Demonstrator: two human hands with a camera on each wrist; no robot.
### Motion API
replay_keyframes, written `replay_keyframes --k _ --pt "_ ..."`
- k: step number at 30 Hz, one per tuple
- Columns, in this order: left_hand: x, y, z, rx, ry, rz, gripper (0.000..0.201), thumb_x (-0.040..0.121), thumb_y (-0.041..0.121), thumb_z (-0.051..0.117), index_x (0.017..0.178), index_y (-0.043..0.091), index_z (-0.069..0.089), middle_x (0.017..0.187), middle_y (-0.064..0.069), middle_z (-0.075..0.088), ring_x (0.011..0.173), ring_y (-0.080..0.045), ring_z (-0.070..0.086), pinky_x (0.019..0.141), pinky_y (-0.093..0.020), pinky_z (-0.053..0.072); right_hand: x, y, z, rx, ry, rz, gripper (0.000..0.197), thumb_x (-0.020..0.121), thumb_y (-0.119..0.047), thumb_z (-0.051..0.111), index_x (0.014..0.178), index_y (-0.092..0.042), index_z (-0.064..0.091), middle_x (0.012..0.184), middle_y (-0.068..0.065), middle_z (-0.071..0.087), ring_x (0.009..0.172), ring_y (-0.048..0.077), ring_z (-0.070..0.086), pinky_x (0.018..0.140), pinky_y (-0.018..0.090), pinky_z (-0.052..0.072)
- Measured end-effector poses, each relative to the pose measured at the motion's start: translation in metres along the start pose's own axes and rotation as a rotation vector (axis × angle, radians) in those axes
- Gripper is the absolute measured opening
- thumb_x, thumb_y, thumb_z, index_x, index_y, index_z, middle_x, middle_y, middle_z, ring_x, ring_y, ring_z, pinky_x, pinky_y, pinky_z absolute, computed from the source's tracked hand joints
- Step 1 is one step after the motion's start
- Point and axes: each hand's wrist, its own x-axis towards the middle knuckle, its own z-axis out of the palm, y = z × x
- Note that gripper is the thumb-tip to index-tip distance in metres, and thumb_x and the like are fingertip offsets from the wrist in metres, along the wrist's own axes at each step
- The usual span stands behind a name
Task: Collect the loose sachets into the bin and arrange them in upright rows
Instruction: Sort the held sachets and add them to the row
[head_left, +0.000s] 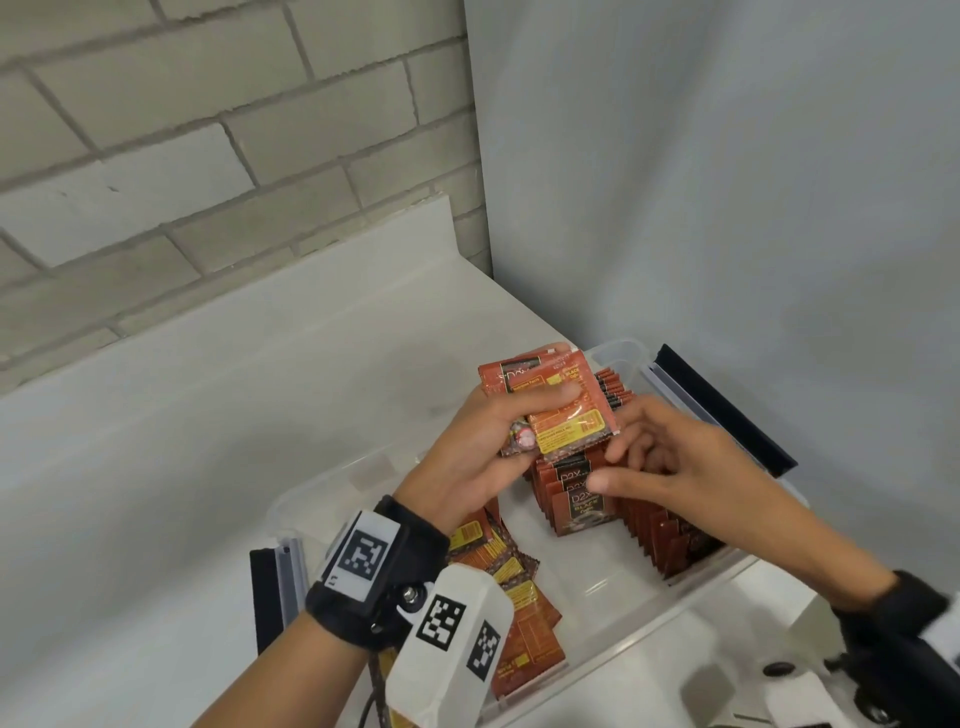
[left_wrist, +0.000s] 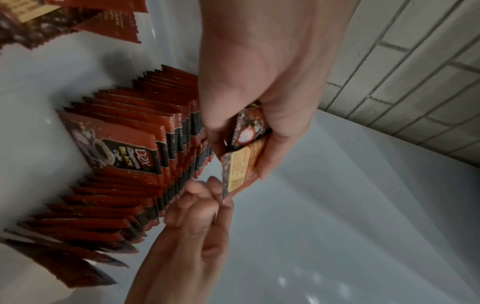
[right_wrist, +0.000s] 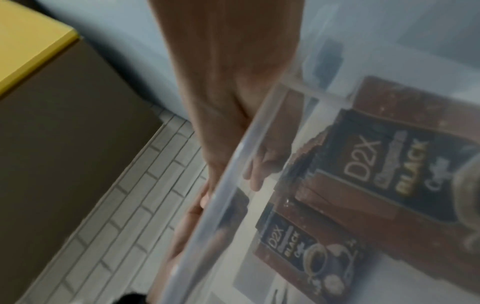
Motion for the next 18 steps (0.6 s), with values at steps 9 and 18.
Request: replay_keyframes --k 9,18 --pt "-0.0039 -0.0019 0.0033 0.063 -0.102 -0.047 0.027 0.076 0.016 0.066 0.102 0.008 0.069 0.104 -0.014 0.071 0.094 -0.024 0.069 0.083 -0.032 0.056 -0.0004 -0.0005 -0.0065 0.311 0.000 -0.001 0.031 0.074 -0.018 0.071 0.105 -0.017 0.068 0.089 0.005 0.072 0.088 0.021 0.068 0.083 0.022 0.053" --pt "-0.0039 0.0003 0.0008 0.073 -0.134 -0.217 0.069 0.078 0.063 0.045 0.116 0.007 0.060 0.106 -0.017 0.064 0.095 -0.023 0.063 0.094 -0.032 0.047 -0.0051 -0.0031 -0.0081 0.475 0.196 -0.191 0.009 0.071 -0.023 0.074 0.078 -0.025 0.078 0.086 -0.002 0.074 0.082 0.010 0.069 0.070 0.014 0.052"
